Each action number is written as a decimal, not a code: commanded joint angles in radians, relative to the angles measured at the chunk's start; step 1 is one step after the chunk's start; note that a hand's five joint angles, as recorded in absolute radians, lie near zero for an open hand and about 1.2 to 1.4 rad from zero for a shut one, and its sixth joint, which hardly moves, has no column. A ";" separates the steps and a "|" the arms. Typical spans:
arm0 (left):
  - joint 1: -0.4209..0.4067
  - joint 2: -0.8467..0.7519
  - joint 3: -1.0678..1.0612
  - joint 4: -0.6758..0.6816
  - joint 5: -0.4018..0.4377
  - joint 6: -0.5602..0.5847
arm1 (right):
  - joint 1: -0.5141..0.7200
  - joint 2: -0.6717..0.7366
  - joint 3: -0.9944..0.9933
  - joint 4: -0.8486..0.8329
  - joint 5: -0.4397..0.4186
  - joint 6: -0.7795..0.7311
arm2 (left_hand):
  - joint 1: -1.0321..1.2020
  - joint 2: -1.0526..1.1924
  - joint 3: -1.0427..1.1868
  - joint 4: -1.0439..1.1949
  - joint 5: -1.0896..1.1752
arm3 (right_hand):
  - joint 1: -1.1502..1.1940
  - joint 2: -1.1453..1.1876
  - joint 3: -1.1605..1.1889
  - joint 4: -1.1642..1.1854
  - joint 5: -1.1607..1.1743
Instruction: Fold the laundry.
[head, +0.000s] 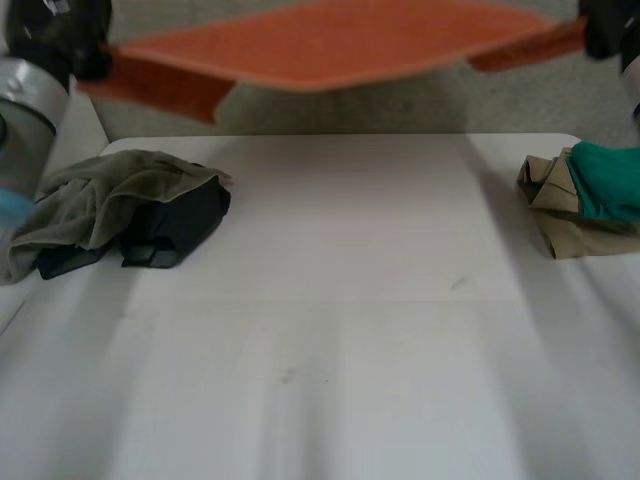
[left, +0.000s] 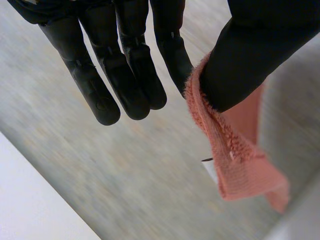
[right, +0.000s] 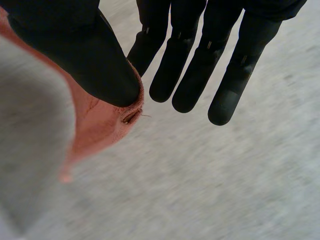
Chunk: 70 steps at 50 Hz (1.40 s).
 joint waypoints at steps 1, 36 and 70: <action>-0.007 -0.025 -0.224 0.033 0.051 0.022 | 0.023 0.072 0.101 0.103 -0.018 -0.085 | 0.220 0.197 0.204 0.193 0.244 | 0.264 0.217 0.201 0.193 0.199; 0.202 0.632 -1.005 -0.702 0.301 0.531 | -0.459 -0.439 0.811 0.880 -0.275 -0.937 | 0.220 0.197 0.204 0.193 0.244 | 0.264 0.217 0.201 0.193 0.199; -0.080 -0.341 -0.025 -0.060 0.013 0.331 | -0.011 0.385 0.024 0.048 0.100 -0.311 | 0.220 0.197 0.204 0.193 0.244 | 0.264 0.217 0.201 0.193 0.199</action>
